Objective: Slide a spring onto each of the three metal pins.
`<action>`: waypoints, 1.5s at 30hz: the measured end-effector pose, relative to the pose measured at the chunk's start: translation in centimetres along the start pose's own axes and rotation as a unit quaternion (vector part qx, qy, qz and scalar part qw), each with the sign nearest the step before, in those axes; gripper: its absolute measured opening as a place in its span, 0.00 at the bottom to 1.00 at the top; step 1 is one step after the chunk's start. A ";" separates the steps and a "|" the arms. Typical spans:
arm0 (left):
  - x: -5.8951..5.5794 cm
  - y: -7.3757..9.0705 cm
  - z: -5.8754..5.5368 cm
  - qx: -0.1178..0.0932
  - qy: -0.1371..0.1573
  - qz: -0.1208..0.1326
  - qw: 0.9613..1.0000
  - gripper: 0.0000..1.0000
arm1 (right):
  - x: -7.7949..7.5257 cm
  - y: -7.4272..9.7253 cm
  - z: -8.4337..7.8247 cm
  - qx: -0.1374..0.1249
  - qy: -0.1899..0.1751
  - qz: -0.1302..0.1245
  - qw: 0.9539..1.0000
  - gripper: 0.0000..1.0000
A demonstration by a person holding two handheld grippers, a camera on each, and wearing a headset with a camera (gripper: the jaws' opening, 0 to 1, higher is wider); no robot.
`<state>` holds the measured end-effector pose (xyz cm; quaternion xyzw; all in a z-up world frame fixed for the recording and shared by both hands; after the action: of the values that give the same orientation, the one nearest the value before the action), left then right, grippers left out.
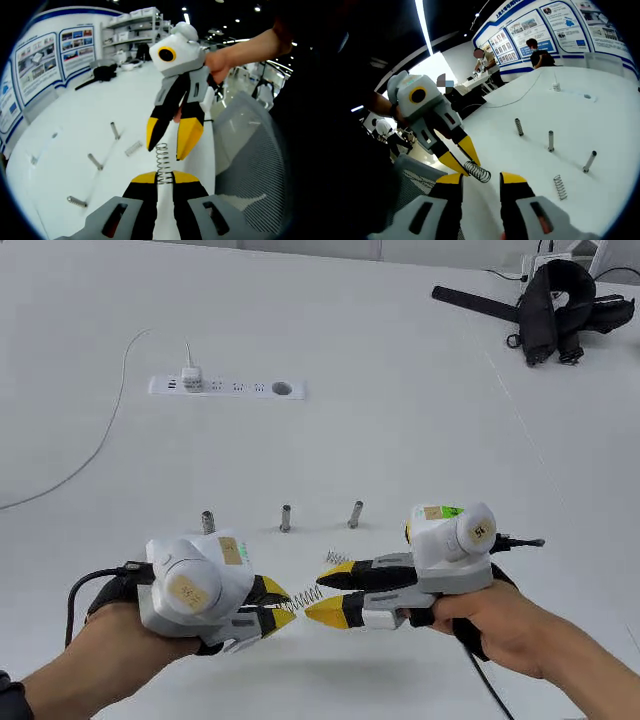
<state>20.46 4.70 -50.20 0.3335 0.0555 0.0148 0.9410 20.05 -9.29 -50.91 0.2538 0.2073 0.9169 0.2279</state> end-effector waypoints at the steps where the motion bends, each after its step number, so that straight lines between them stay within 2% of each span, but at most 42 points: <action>1: 0.0 0.0 0.2 -0.004 0.000 -0.001 1.000 0.10 | 0.1 0.0 0.0 0.003 0.002 0.006 1.000 0.30; 9: -0.2 0.3 0.8 -0.016 -0.011 -0.011 1.000 0.10 | 0.4 -0.1 0.5 0.017 0.014 0.040 0.999 0.22; 20: -0.4 0.2 1.0 -0.018 -0.014 -0.021 1.000 0.10 | 0.3 0.2 1.0 0.023 0.019 0.058 0.998 0.16; 33: -0.7 -0.2 1.0 -0.018 -0.012 -0.034 0.999 0.10 | 0.7 0.6 0.8 0.037 0.020 0.068 0.997 0.13; 42: -0.7 -0.4 1.2 -0.022 -0.007 -0.031 0.999 0.10 | 1.3 0.8 1.9 0.052 0.032 0.064 0.996 0.12; 45: -0.7 -0.4 1.3 -0.027 -0.004 -0.030 0.999 0.10 | 1.4 0.8 2.5 0.060 0.047 0.060 0.995 0.12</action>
<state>19.94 3.49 -49.36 0.3064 0.0614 -0.0129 0.9498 20.10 -8.56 -48.02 0.2352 0.2572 0.9257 0.1472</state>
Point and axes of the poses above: the centre of the closed fingertips' face, and the gripper's own axes: y roughly backward along the fingers, x roughly to its left, z roughly out of its top, the point moved 8 cm from there along y, roughly backward along the fingers, and after that the axes turned 6 degrees about -z, right-handed, at the moved point
